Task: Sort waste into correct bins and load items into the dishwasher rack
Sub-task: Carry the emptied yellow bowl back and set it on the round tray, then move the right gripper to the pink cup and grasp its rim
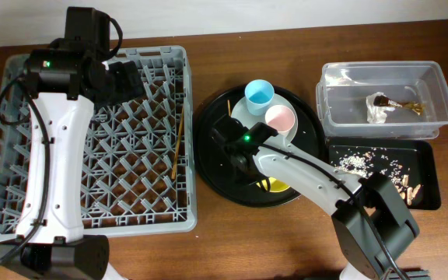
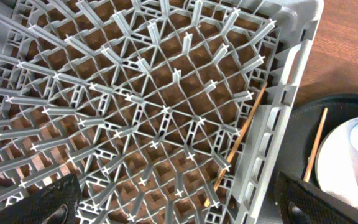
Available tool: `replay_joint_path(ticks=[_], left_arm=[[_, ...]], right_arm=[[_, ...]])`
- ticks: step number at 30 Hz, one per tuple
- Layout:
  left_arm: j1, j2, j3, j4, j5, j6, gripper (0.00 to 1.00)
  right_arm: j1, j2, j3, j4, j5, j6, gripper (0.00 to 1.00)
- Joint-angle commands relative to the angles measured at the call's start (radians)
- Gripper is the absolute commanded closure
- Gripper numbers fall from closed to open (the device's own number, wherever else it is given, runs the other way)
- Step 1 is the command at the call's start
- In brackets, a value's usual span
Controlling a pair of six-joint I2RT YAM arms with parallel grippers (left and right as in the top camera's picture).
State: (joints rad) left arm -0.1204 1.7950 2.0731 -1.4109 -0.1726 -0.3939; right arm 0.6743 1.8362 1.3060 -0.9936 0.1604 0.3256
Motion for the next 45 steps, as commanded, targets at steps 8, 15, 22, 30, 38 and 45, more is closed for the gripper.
replay_joint_path(ticks=[8,15,22,30,38,45], left_arm=[[0.001,0.005,0.003,-0.001,-0.005,-0.013,0.01],[0.001,0.005,0.003,-0.001,-0.005,-0.013,0.01],[0.001,0.005,0.003,-0.001,-0.005,-0.013,0.01],[0.001,0.005,0.003,-0.001,-0.005,-0.013,0.01],[0.001,0.005,0.003,-0.001,-0.005,-0.013,0.01],[0.001,0.005,0.003,-0.001,-0.005,-0.013,0.01]], right_arm=[[-0.010,-0.053,0.124,-0.095,-0.040,0.009,0.57],[-0.019,-0.086,0.275,-0.177,-0.141,0.010,0.01],[-0.216,-0.283,0.300,-0.230,-0.077,0.051,0.01],[-0.841,-0.441,0.299,-0.516,-0.048,0.050,0.01],[-0.958,-0.419,0.297,-0.573,-0.287,-0.041,0.39],[-0.609,-0.388,0.274,-0.330,-0.251,-0.027,0.73]])
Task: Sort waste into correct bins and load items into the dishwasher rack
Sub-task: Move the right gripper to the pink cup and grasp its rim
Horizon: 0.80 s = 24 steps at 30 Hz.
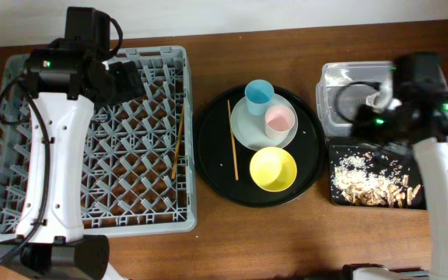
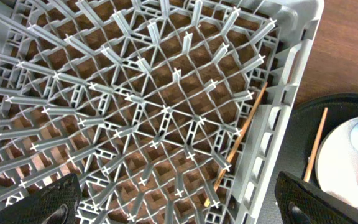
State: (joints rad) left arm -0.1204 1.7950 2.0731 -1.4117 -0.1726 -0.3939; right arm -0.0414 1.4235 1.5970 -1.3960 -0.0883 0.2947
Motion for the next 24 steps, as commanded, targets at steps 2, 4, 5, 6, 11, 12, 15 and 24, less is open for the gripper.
replay_joint_path(ticks=[2,4,5,6,11,12,15,24], left_arm=[[0.001,0.005,0.003,0.000,-0.005,-0.013,0.01],[0.001,0.005,0.003,0.000,-0.005,-0.013,0.01],[0.001,0.005,0.003,0.000,-0.005,-0.013,0.01],[0.001,0.005,0.003,0.000,-0.005,-0.013,0.01],[0.001,0.005,0.003,0.000,-0.005,-0.013,0.01],[0.001,0.005,0.003,0.000,-0.005,-0.013,0.01],[0.001,0.005,0.003,0.000,-0.005,-0.013,0.01],[0.001,0.005,0.003,0.000,-0.005,-0.013,0.01]], right_arm=[[0.169,0.048,-0.043,0.139,-0.001,0.021,0.71],[0.228,0.089,-0.074,0.199,0.047,0.021,0.70],[0.246,0.112,-0.085,0.219,0.075,0.021,0.69],[0.259,0.139,-0.092,0.236,0.092,0.021,0.70],[0.270,0.304,-0.095,0.306,0.105,0.021,0.74],[0.269,0.332,-0.095,0.315,0.108,0.021,0.77],[0.269,0.414,-0.095,0.362,0.131,0.021,0.84],[0.269,0.448,-0.096,0.408,0.148,0.029,0.76]])
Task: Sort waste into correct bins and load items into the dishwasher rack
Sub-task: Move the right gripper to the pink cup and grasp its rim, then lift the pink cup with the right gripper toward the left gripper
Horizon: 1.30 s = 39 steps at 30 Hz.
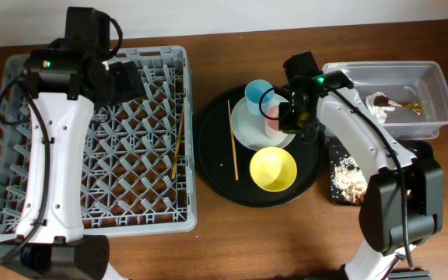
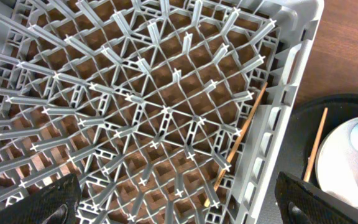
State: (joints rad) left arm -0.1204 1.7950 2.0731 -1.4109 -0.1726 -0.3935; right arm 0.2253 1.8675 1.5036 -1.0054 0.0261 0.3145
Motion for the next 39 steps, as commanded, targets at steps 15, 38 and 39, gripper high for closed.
replay_joint_path(ticks=[15,38,39], left_arm=[[0.001,0.005,0.003,-0.001,-0.005,-0.013,0.01],[0.001,0.005,0.003,-0.001,-0.005,-0.013,0.01],[0.001,0.005,0.003,-0.001,-0.005,-0.013,0.01]], right_arm=[[-0.005,0.007,-0.079,0.127,0.039,0.095,0.74],[-0.240,-0.341,0.243,-0.251,-0.679,-0.200,0.96],[-0.272,-0.350,0.243,-0.270,-0.743,-0.237,0.96]])
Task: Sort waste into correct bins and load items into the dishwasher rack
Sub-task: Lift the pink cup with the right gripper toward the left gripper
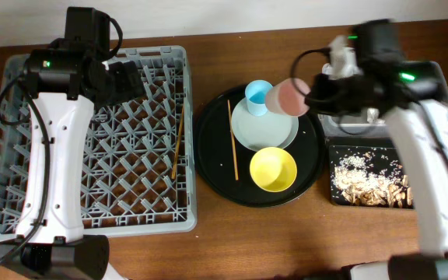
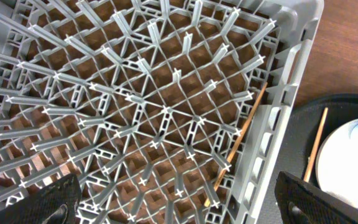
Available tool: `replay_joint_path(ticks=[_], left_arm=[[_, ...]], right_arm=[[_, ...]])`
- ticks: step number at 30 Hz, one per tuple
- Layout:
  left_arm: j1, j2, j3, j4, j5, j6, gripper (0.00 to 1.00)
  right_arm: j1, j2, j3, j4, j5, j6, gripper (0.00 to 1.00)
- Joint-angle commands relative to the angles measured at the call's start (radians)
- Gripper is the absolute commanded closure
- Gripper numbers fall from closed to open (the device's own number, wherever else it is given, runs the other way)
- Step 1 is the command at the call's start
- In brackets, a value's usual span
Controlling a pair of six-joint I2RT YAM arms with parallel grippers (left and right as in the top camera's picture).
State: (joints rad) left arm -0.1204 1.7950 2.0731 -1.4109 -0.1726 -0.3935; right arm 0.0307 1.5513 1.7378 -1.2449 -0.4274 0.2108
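My right gripper [image 1: 315, 93] is shut on the pink cup [image 1: 288, 97], held tilted above the right edge of the pale plate [image 1: 263, 126]. The blue cup [image 1: 257, 92] stands on the plate's far edge. A yellow bowl [image 1: 273, 169] and one chopstick [image 1: 232, 140] lie on the round black tray [image 1: 212, 167]. A second chopstick [image 2: 240, 135] lies in the grey dishwasher rack [image 1: 22, 198] by its right wall. My left gripper [image 2: 179, 200] hangs open over the rack [image 2: 291, 93], nothing between its fingers [image 2: 48, 200].
A clear bin [image 1: 440, 82] at the back right is mostly hidden behind my right arm. In front of it, a black rectangular tray [image 1: 348, 152] holds food scraps. Bare wood table runs along the front edge.
My right gripper was down at the pink cup on the plate. It now holds the cup raised off the plate, and the spot where it stood is bare. The left arm has not moved.
My right arm was first low over the yellow bowl on the round tray. Then it was over the scraps tray, which held more scraps, and the bowl sat empty. Then it was at the pink cup, now lifted. The left gripper stayed open over the rack.
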Motion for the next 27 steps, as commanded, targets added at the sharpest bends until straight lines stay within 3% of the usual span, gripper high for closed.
replay_joint_path(ticks=[1,4,8,9,10,12,14,15,16,17,18,19,20,27], left_arm=[[0.001,0.005,0.003,-0.001,-0.005,-0.013,0.01],[0.001,0.005,0.003,0.001,-0.007,-0.013,0.01],[0.001,0.002,0.003,0.025,0.024,-0.013,0.01],[0.001,0.002,0.003,0.011,0.068,0.000,0.11],[0.000,0.002,0.003,0.006,0.125,0.048,0.41],[-0.001,0.002,0.003,0.000,0.319,0.232,0.74],[-0.001,0.000,0.003,-0.005,0.554,0.414,0.79],[-0.001,0.001,0.003,-0.008,0.696,0.516,0.75],[0.002,0.001,0.003,-0.021,0.922,0.598,0.58],[0.002,0.002,0.003,-0.034,1.068,0.645,0.49],[0.002,0.004,0.003,-0.055,1.234,0.696,0.23],[0.002,0.005,0.002,-0.076,1.370,0.737,0.08],[0.001,0.006,0.002,-0.095,1.481,0.767,0.01],[-0.084,0.005,0.000,-0.097,1.747,0.843,0.01]], right_arm=[[-0.103,-0.038,0.009,-0.048,-0.338,-0.168,0.96],[-0.178,-0.034,0.004,-0.141,-0.545,-0.378,0.96],[-0.222,-0.024,0.000,-0.258,-0.658,-0.594,0.96],[-0.229,-0.023,0.000,-0.291,-0.684,-0.653,0.96],[-0.234,-0.023,0.000,-0.318,-0.705,-0.704,0.96],[-0.242,-0.023,0.000,-0.347,-0.744,-0.761,0.96],[-0.242,-0.022,0.000,-0.345,-0.744,-0.766,0.96],[-0.242,-0.022,0.000,-0.347,-0.747,-0.777,0.96],[-0.241,-0.022,0.000,-0.351,-0.749,-0.784,0.96],[-0.241,-0.022,0.000,-0.352,-0.755,-0.785,0.96],[-0.241,-0.022,0.000,-0.353,-0.763,-0.788,0.96],[-0.241,-0.022,0.000,-0.354,-0.785,-0.800,0.96],[-0.241,-0.022,0.000,-0.354,-0.808,-0.807,0.96],[-0.241,-0.022,0.000,-0.353,-0.965,-0.862,0.96]])
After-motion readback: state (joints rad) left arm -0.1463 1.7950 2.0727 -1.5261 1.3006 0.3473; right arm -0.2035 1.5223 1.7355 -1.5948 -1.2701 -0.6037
